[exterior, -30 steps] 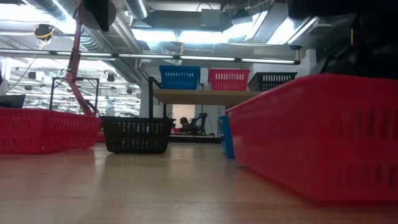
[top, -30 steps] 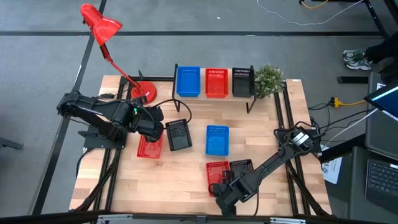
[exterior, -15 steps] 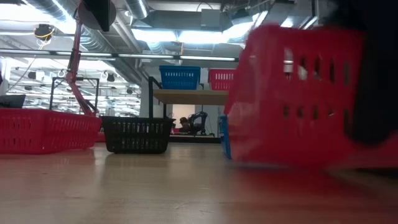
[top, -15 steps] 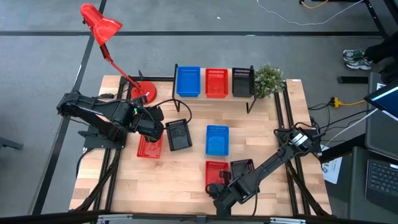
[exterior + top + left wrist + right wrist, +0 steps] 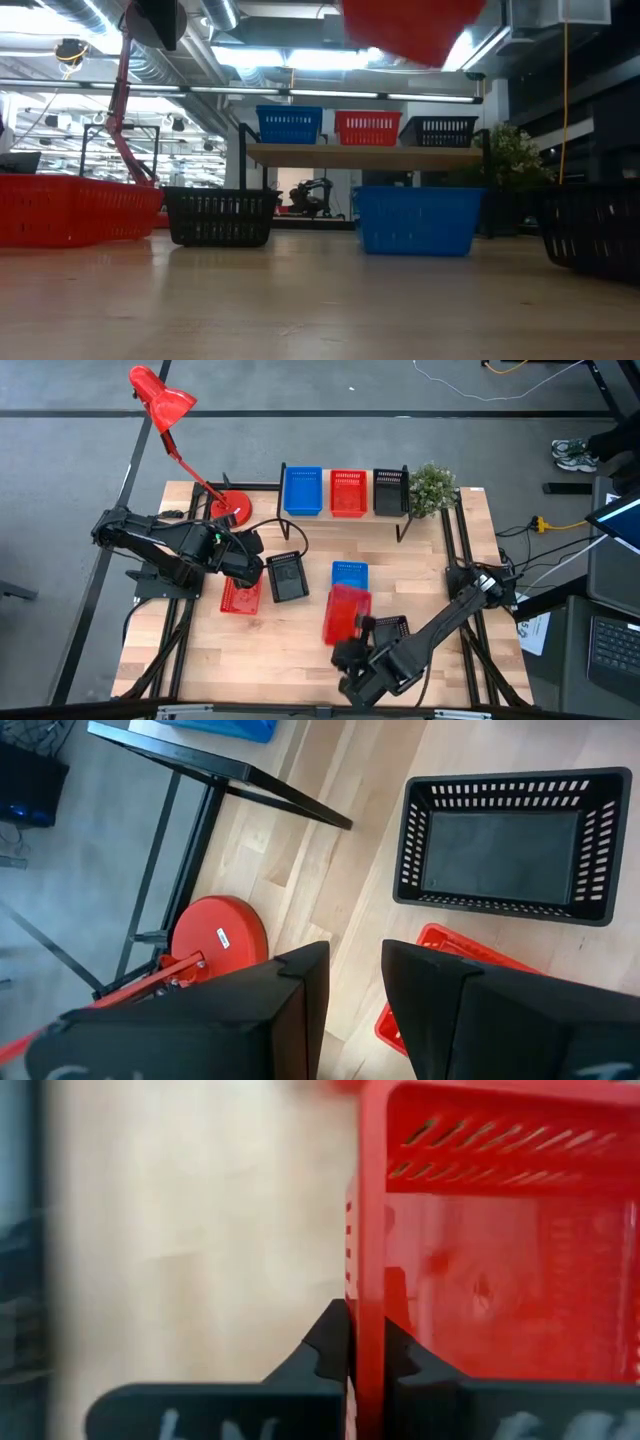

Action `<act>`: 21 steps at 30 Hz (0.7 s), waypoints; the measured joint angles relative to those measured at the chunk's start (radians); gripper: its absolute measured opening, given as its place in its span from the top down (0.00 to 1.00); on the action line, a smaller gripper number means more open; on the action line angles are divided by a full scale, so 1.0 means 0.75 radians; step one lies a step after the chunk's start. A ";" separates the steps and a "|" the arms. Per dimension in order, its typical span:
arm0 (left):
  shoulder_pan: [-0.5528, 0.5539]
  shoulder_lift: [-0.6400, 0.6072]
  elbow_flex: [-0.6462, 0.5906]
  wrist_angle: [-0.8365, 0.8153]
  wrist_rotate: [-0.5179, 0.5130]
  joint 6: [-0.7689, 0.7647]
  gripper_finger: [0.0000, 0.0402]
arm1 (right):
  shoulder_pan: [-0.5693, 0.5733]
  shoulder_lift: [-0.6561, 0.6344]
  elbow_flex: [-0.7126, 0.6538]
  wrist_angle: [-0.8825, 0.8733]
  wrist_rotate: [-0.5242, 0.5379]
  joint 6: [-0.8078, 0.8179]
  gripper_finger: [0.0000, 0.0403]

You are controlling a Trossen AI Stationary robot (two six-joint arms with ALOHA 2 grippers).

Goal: Stack baskets on shelf by color
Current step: Stack the right red bin on top of the red bin on the shelf

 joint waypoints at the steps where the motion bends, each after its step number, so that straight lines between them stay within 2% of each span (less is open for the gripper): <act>1: -0.003 0.000 0.000 0.000 0.000 -0.001 0.78 | -0.002 0.000 0.031 -0.072 0.070 -0.002 1.00; 4: -0.012 0.000 0.000 -0.001 0.000 0.000 0.78 | -0.022 0.000 0.117 -0.262 0.248 -0.019 1.00; 8: -0.021 0.000 0.000 0.000 0.000 0.000 0.78 | -0.085 0.000 0.219 -0.539 0.384 -0.040 1.00; 9: -0.021 0.000 0.000 -0.001 0.000 0.000 0.78 | -0.111 -0.004 0.233 -0.539 0.408 -0.071 1.00; 12: -0.021 0.001 0.000 0.001 0.000 0.000 0.78 | -0.211 -0.052 0.240 -0.519 0.413 -0.330 1.00; 15: -0.020 0.002 0.000 0.010 -0.002 0.001 0.78 | -0.355 -0.138 0.236 -0.520 0.432 -0.492 1.00; 19: -0.020 0.001 -0.012 0.024 -0.050 0.007 0.78 | -0.613 -0.275 0.235 -0.534 0.405 -0.683 1.00; 21: -0.019 0.002 -0.032 0.025 -0.078 0.006 0.78 | -0.758 -0.341 0.233 -0.514 0.323 -0.799 1.00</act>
